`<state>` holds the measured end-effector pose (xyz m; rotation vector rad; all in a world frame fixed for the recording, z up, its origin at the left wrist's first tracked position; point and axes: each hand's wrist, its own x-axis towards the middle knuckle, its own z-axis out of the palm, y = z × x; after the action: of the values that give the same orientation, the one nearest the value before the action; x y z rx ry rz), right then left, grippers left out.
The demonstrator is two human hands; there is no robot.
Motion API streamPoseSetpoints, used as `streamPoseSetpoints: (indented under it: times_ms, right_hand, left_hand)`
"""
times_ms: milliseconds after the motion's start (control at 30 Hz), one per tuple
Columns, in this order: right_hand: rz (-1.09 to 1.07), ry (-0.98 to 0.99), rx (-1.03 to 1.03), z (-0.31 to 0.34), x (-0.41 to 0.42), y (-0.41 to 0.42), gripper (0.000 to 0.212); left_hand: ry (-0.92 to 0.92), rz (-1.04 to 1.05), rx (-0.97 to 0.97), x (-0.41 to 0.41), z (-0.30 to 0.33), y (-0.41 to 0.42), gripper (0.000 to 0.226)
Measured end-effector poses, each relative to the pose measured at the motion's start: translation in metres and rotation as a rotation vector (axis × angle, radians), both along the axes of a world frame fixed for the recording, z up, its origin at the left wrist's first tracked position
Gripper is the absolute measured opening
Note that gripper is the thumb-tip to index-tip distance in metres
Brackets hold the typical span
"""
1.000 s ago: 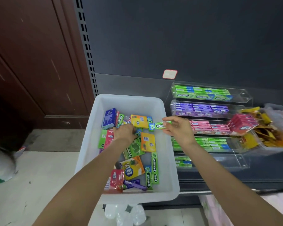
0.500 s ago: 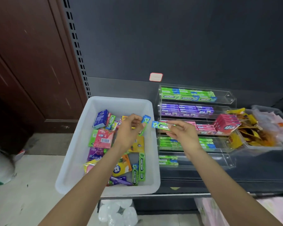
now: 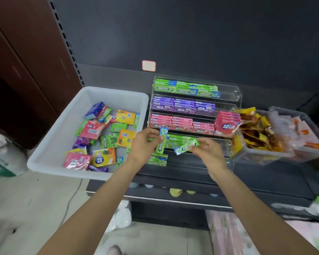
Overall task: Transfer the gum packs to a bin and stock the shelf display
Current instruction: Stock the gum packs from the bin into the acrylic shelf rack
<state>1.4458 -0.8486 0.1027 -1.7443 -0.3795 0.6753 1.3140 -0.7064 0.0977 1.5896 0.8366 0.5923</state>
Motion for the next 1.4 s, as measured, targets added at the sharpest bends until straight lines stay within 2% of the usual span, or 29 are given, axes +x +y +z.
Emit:
streamPoseSetpoints:
  times_ms: [133,300,533,700,900,1067,1267,1400]
  right_hand:
    - [0.042,-0.045,0.013,-0.011,0.003,-0.009,0.032]
    - [0.253,-0.367,-0.094,-0.028,0.006,-0.004,0.032]
    - [0.536,-0.762,-0.365,-0.054,0.005,0.005,0.026]
    - [0.709,-0.692,-0.455,-0.063,0.001,0.009,0.025]
    - [0.784,-0.599,-0.466,-0.063,0.001,0.015,0.037]
    - [0.703,-0.442,-0.368,-0.059,0.008,0.007,0.048]
    - [0.502,-0.232,-0.081,-0.049,0.007,-0.002,0.027]
    - [0.455,-0.290,-0.047,-0.049,0.009,-0.008,0.017]
  left_hand:
    - [0.067,0.055,0.027,-0.003,-0.013,-0.012,0.016]
    - [0.078,0.070,0.011,-0.009,-0.021,-0.019,0.009]
    - [0.102,0.064,0.003,-0.013,-0.026,-0.024,0.011]
    - [0.108,0.064,0.003,-0.013,-0.030,-0.025,0.011]
    - [0.163,0.026,0.010,-0.011,-0.040,-0.029,0.010]
    - [0.211,-0.010,0.056,-0.010,-0.041,-0.034,0.014]
    - [0.179,-0.145,0.078,-0.003,-0.042,-0.042,0.016]
    - [0.216,-0.191,0.143,0.006,-0.041,-0.049,0.019]
